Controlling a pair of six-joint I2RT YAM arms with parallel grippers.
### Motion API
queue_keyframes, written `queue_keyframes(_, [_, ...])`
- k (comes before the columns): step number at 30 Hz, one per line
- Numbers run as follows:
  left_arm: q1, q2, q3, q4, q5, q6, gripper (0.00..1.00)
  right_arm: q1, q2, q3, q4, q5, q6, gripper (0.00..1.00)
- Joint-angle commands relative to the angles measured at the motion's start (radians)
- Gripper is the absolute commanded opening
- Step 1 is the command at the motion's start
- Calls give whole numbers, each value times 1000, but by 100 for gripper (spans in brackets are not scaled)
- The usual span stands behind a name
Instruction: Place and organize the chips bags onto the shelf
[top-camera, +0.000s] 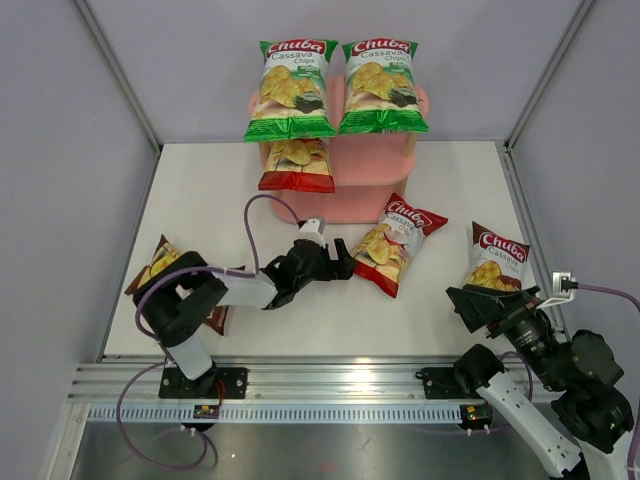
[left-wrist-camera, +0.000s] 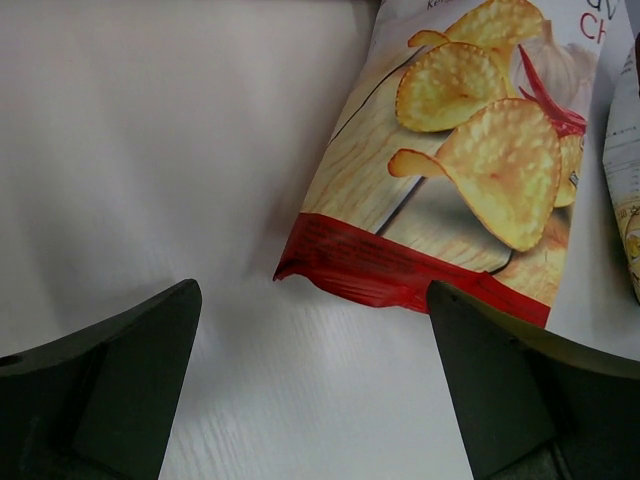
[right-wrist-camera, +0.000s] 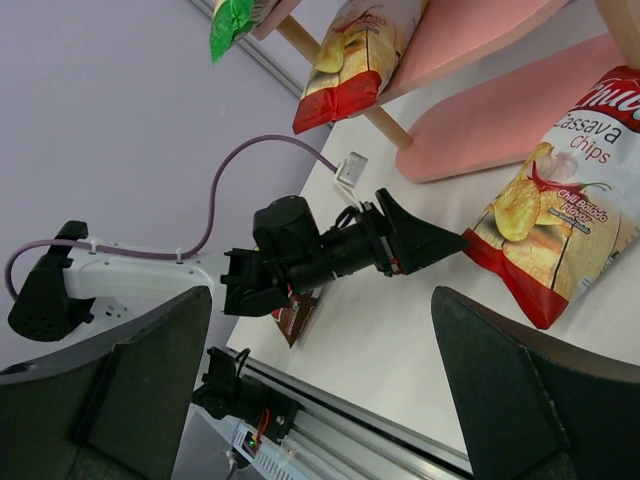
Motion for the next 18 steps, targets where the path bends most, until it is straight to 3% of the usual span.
queue_keyframes(1, [6, 74, 53, 149, 1, -18, 99, -3, -2, -21, 99, -26, -2, 99])
queue_keyframes(4, [6, 135, 65, 189, 28, -34, 98, -2, -2, -34, 135, -44, -2, 99])
queue_keyframes(14, [6, 292, 30, 440, 131, -54, 83, -3, 0, -59, 158, -49, -4, 99])
queue_keyframes(18, [4, 308, 2, 517, 142, -61, 59, -3, 0, -53, 147, -46, -7, 99])
